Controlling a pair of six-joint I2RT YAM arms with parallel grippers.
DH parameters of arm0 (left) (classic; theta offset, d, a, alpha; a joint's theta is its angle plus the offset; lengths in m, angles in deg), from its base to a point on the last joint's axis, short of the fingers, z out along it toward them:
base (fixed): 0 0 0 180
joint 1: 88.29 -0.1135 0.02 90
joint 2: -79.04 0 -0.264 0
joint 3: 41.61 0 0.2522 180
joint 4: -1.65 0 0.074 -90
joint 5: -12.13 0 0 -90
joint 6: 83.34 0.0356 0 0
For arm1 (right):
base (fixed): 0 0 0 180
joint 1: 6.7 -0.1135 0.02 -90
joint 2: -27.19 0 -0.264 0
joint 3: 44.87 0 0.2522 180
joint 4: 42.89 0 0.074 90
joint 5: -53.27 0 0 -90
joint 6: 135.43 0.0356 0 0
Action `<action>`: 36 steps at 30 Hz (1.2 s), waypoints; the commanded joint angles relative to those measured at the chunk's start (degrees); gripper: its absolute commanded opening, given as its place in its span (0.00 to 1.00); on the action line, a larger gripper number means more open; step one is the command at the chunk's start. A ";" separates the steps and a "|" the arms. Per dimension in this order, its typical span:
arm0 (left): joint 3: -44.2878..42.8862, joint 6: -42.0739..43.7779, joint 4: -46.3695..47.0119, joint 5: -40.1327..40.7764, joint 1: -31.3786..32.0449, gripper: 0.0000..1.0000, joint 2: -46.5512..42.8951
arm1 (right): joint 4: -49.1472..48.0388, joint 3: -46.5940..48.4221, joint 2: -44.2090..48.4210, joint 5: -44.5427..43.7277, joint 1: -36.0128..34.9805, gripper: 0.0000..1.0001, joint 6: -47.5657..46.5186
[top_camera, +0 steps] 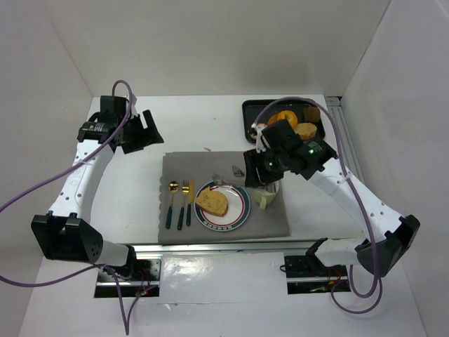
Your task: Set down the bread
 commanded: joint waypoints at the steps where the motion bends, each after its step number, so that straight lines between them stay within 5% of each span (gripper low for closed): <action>1: 0.24 -0.90 2.03 -1.06 -0.37 0.87 -1.48 | -0.98 8.45 0.72 -10.74 0.75 0.57 0.31; 8: 0.24 -0.38 2.03 -1.59 -0.37 0.87 -0.95 | -8.18 11.73 -3.58 -34.75 11.02 0.51 7.17; 15: -0.90 0.68 2.03 -2.21 -0.37 0.87 0.37 | -22.43 10.13 -11.13 -26.78 33.34 0.51 5.59; 23: -1.43 0.68 2.03 -2.21 -0.37 0.87 2.12 | -24.98 18.47 -25.98 -22.48 39.52 0.53 3.92; 36: -3.81 0.68 2.03 -1.68 -0.37 0.87 5.82 | -25.77 25.07 -35.58 -20.37 42.33 0.57 2.87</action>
